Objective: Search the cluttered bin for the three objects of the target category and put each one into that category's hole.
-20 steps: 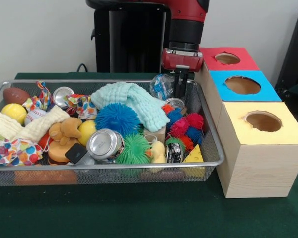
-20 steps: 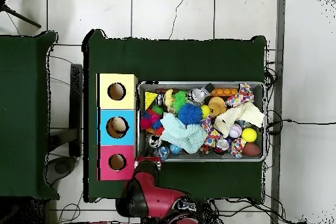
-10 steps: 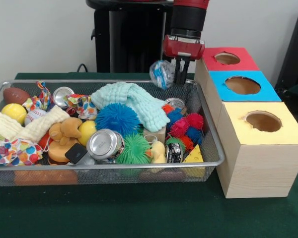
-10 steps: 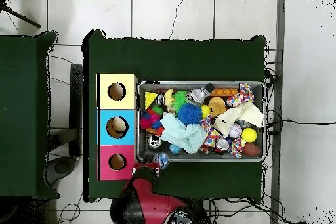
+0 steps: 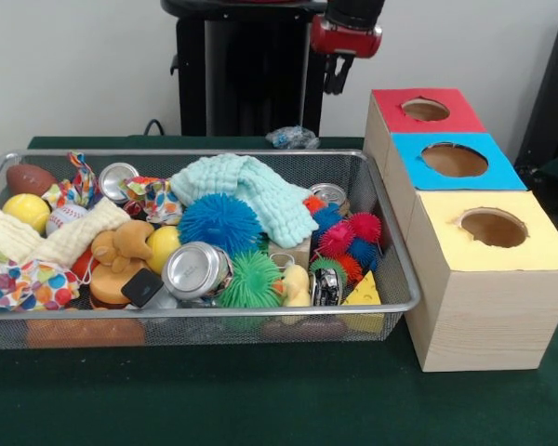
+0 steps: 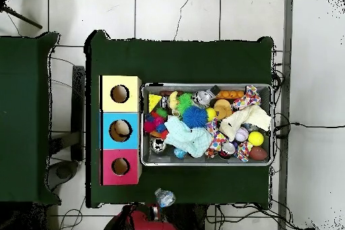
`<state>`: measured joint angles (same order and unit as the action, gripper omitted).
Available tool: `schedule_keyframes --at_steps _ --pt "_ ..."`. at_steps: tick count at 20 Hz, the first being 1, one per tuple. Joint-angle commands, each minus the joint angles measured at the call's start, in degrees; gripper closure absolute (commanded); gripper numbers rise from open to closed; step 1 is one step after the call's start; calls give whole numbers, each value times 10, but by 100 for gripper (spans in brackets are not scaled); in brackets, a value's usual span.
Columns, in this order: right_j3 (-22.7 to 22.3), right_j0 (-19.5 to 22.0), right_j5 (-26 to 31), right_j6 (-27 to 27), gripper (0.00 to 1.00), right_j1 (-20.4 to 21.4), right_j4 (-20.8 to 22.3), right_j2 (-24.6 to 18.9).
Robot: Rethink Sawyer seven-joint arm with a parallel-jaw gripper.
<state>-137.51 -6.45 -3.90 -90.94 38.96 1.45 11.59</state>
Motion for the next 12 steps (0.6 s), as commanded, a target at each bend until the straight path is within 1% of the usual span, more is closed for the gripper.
schedule_keyframes --at_steps 1,3,12 --pt "29 -23 116 -44 100 76 21 10" --pt "29 -24 134 -52 100 88 26 10" --pt "28 -8 110 -73 100 68 41 -5"
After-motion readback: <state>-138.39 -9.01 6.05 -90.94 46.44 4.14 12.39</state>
